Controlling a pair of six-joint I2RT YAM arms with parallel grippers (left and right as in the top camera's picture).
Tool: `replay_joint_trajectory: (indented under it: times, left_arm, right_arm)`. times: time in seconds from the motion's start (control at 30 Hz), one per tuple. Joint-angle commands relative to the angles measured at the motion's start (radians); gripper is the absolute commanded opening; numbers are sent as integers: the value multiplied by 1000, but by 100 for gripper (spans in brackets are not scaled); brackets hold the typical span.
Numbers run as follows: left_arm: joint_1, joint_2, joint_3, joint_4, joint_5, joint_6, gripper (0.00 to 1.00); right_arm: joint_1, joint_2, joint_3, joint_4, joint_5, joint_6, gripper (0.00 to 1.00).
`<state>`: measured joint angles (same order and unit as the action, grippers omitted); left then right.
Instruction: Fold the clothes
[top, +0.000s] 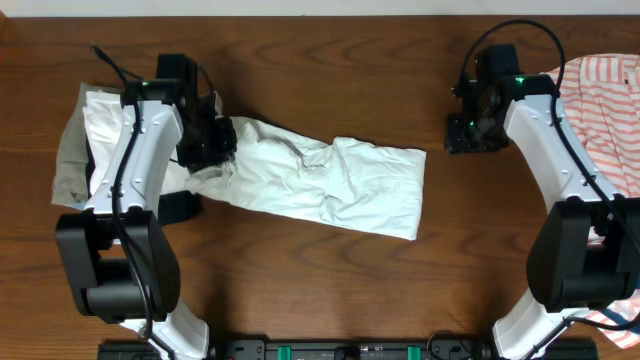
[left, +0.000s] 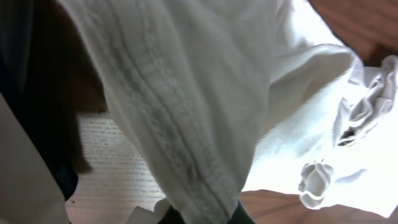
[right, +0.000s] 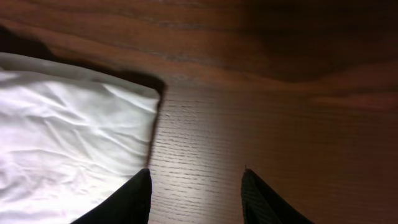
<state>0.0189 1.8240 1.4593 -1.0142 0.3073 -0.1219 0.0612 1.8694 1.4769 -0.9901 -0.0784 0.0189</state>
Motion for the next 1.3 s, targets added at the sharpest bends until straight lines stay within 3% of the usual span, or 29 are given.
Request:
replay_joint_trajectory:
  times: [0.0, 0.33, 0.6, 1.27]
  left_arm:
    - [2, -21, 55, -10, -14, 25, 6]
    - [2, -21, 147, -21, -172, 40, 6]
    - [-32, -22, 181, -26, -177, 39, 6]
    - [-470, -22, 217, -43, -177, -35, 6]
  right_arm:
    - [-17, 8, -5, -7, 0, 19, 45]
    - [-69, 8, -5, -35, 0, 19, 45]
    - [-97, 8, -5, -47, 0, 18, 45]
    - [-135, 8, -5, -50, 0, 55, 45]
